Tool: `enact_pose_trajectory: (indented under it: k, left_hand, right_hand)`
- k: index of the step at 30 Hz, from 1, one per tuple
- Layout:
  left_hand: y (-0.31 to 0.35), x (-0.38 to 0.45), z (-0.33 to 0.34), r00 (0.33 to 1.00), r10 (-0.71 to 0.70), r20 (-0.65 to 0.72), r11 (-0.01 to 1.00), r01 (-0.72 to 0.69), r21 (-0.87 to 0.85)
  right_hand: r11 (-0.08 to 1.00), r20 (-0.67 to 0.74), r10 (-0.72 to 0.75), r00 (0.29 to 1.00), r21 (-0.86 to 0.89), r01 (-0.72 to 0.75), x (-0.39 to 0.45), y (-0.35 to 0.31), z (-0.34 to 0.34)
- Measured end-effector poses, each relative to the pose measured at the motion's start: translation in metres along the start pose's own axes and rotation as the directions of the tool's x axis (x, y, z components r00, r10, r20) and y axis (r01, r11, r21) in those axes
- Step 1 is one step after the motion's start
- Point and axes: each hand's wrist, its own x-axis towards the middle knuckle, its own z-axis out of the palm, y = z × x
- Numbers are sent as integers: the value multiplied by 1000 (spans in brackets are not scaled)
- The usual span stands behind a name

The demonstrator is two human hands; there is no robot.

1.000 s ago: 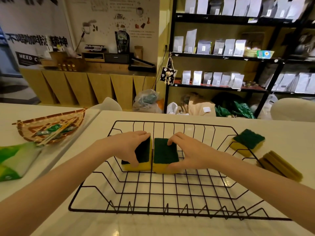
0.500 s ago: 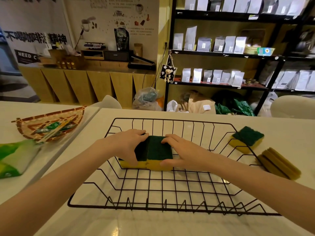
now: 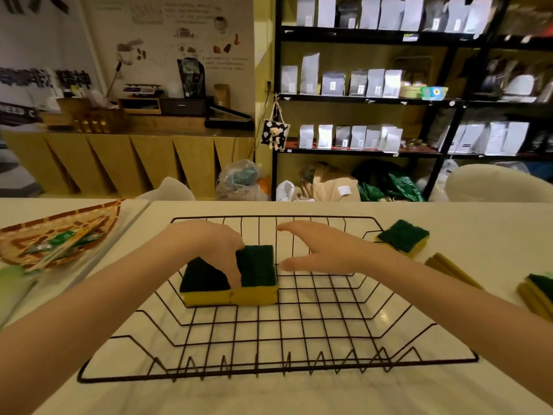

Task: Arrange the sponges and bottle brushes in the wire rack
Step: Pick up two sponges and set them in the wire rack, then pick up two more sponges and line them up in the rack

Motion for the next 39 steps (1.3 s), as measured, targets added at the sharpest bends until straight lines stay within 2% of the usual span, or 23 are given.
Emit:
enact_pose_trajectory:
  k: [6, 9, 12, 15, 20, 24, 27, 32, 34, 39]
  left_hand:
    - [71, -3, -52, 957, 224, -183, 975, -219, 48]
    - [109, 3, -74, 902, 361, -237, 932, -357, 61]
    - [145, 14, -93, 815, 496, -300, 867, -483, 120]
    - [179, 38, -103, 739, 567, -364, 815, -568, 115]
    - [221, 85, -104, 684, 618, -388, 765, -637, 95]
    - [237, 118, -101, 702, 632, -329, 763, -638, 104]
    - [237, 140, -101, 743, 622, -248, 781, -608, 140]
    - [234, 171, -100, 818, 560, -131, 818, -521, 242]
    - [236, 176, -95, 820, 558, -130, 816, -515, 262]
    - [238, 183, -96, 788, 579, -208, 812, -535, 232]
  right_hand:
    - [989, -182, 140, 973, 73, -129, -47, 40, -39]
    - [975, -268, 218, 938, 102, -198, -78, 66, -51]
    - [951, -328, 308, 893, 138, -277, -112, 93, -59]
    - [920, -351, 392, 850, 168, -354, -146, 121, -62]
    - [854, -329, 521, 788, 201, -480, -202, 164, -60]
    - [799, -265, 601, 754, 221, -559, -238, 194, -57]
    - [742, -132, 664, 736, 239, -626, -257, 210, -54]
    - [692, 58, 713, 699, 107, -714, -267, 224, -47]
    - [691, 74, 714, 696, 88, -718, -267, 227, -45]
    - [700, 9, 705, 709, 151, -698, -265, 235, -44]
